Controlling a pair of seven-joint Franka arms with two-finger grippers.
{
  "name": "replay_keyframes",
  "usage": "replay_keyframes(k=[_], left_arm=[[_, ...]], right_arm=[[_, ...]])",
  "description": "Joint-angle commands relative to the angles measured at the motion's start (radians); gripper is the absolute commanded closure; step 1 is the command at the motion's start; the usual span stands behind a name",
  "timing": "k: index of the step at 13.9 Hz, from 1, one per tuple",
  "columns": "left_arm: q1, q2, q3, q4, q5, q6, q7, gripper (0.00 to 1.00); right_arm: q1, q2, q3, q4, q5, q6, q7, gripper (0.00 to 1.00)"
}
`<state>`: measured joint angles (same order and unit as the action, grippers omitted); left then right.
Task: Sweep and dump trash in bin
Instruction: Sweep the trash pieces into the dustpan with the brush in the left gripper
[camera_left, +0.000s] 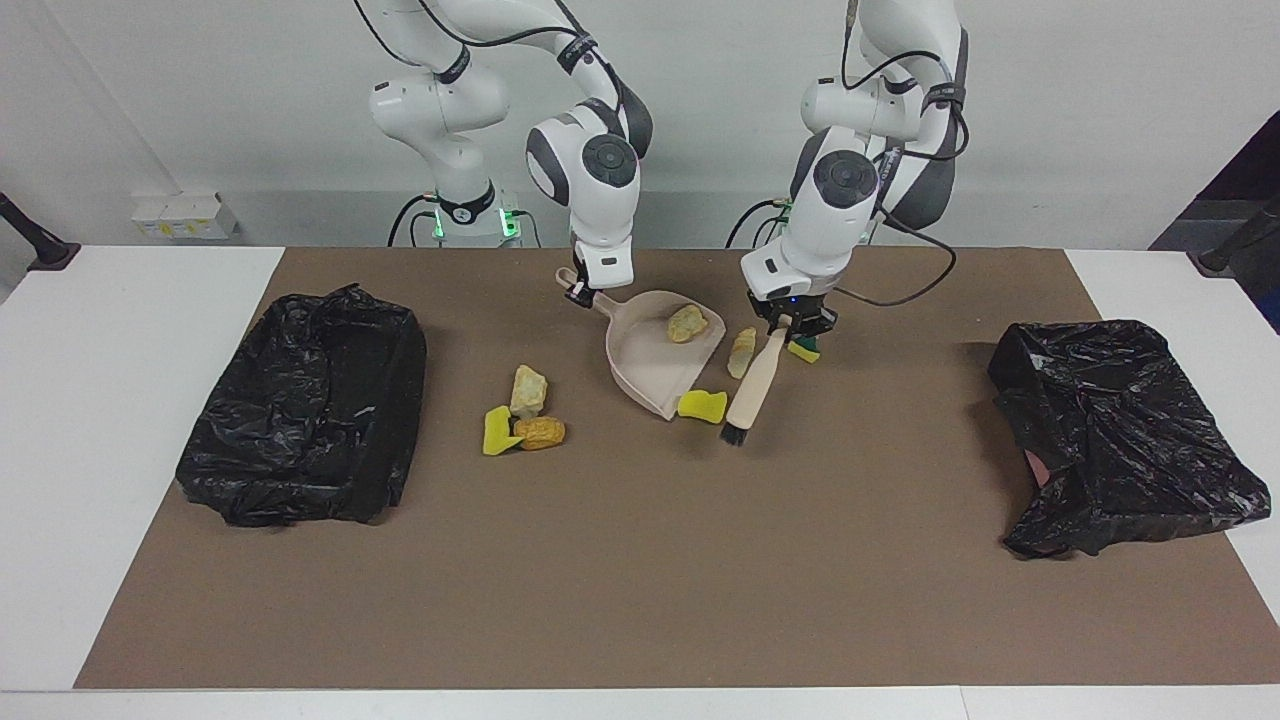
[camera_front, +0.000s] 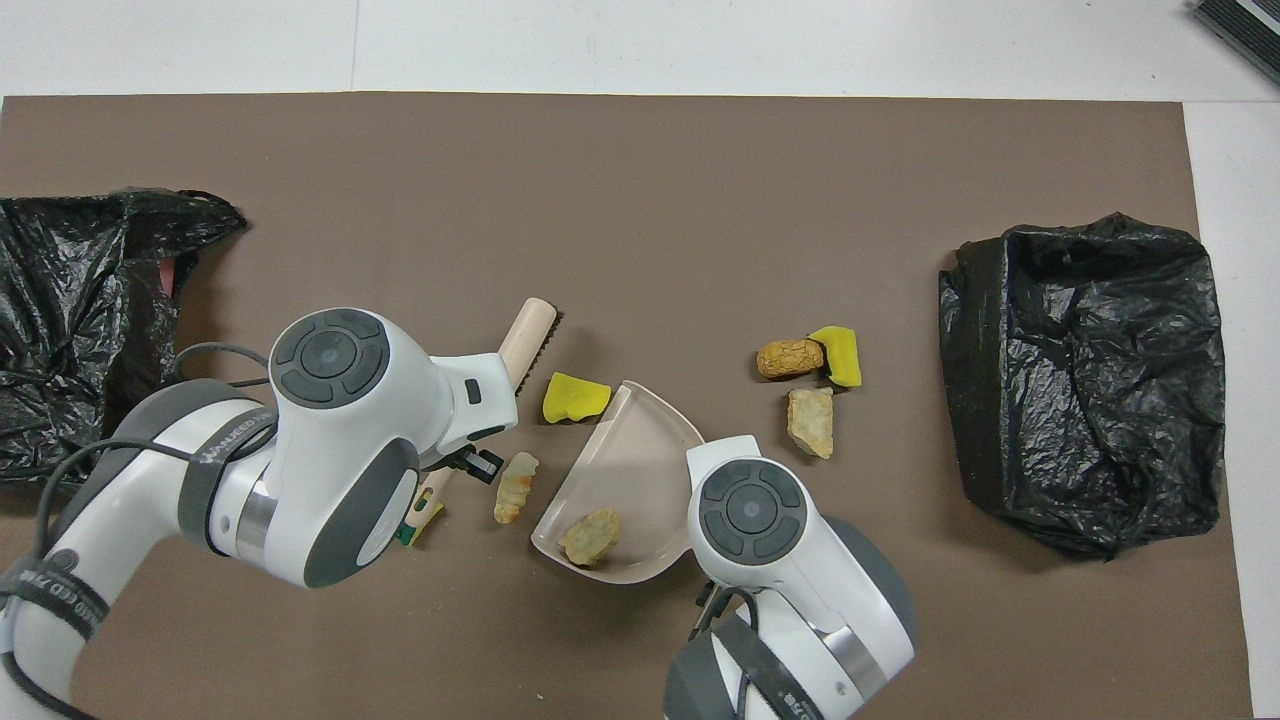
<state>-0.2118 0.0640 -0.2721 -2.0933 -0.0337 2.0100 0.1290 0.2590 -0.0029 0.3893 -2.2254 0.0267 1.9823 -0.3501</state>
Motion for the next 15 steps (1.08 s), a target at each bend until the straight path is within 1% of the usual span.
replay_keyframes(k=[1,3,5,9,11,13,15], left_arm=[[0.019,0.027,-0.007,-0.022,0.031,0.022,0.040,1.00],[0.017,0.019,-0.009,-0.033,0.031,0.018,0.040,1.00],[-0.015,0.001,-0.016,-0.048,0.029,-0.007,0.028,1.00],[-0.173,-0.036,-0.033,-0.047,0.021,-0.106,-0.101,1.00],[-0.222,-0.050,-0.033,-0.039,0.009,-0.164,-0.134,1.00],[-0.210,-0.061,-0.021,-0.008,-0.040,-0.191,-0.128,1.00],[-0.129,-0.101,-0.018,-0.007,-0.040,-0.229,-0.135,1.00]], right_arm=[[-0.006,-0.005,0.005,0.006,0.005,-0.008,0.031,1.00],[-0.006,-0.003,0.005,0.006,0.005,-0.003,0.028,1.00],[-0.006,-0.002,0.005,0.006,0.005,-0.003,0.028,1.00],[-0.006,-0.003,0.005,0.006,0.007,-0.003,0.029,1.00],[-0.006,-0.003,0.005,0.006,0.007,-0.003,0.029,1.00],[-0.006,-0.002,0.005,0.006,0.007,-0.002,0.028,1.00],[-0.007,-0.002,0.005,0.006,0.007,-0.002,0.017,1.00]])
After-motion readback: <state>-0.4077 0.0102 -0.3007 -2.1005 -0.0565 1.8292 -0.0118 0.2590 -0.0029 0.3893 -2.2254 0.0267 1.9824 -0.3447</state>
